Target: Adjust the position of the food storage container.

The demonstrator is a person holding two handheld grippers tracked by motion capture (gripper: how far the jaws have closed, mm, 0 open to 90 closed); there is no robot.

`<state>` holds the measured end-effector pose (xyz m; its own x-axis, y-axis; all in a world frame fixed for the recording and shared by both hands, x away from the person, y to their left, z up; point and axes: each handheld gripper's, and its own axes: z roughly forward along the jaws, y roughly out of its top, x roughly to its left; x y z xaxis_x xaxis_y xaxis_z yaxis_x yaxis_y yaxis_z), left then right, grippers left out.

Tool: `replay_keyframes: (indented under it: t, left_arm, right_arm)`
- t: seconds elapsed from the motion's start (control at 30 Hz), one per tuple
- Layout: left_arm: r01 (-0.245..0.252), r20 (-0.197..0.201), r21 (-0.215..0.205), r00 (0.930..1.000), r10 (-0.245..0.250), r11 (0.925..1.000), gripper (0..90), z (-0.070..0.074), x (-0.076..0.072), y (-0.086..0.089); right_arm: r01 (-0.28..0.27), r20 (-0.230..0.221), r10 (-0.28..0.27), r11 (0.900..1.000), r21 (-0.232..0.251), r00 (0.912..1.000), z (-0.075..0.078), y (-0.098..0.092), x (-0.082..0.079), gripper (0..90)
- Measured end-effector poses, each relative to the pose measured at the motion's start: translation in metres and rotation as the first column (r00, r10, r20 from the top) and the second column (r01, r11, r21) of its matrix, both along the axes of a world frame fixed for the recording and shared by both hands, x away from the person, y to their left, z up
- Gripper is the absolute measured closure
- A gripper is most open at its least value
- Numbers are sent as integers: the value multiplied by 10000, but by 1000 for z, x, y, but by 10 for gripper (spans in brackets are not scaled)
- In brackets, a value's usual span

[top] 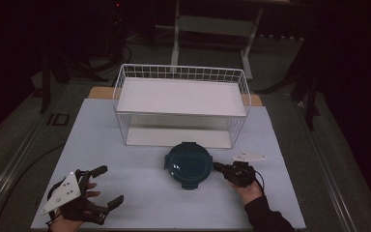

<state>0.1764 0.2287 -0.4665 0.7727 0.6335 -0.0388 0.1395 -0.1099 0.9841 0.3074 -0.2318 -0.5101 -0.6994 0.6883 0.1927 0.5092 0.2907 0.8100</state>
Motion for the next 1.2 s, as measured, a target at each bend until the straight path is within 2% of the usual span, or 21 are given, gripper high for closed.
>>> replay_keyframes:
  t: [0.3, 0.87, 1.1, 1.13, 1.2]
  left_arm:
    - [33, -57, -14, 10000, -33, 10000, 2, 0, 1, -1]
    - [76, -106, 5, 9999, -76, 10000, 2, -2, 1, -1]
    - [67, -99, 1, 9999, -67, 10000, 2, -2, 1, -1]
    - [71, -94, -2, 9999, -71, 10000, 2, -1, 1, 0]
    - [73, -112, -10, 9999, -73, 10000, 2, -1, 1, 0]
  right_arm:
    - [-42, 28, 42, 10000, 56, 10000, 0, 3, 1, 900]
    - [-483, -105, 487, 9983, 322, 9988, 0, 30, 6, 900]
    - [-503, -56, 506, 9979, 411, 9987, 0, 36, 9, 900]
    - [-399, 150, 395, 9988, 267, 9991, 1, 35, 8, 900]
    - [-358, 247, 352, 9991, 240, 9991, 3, 34, 6, 900]
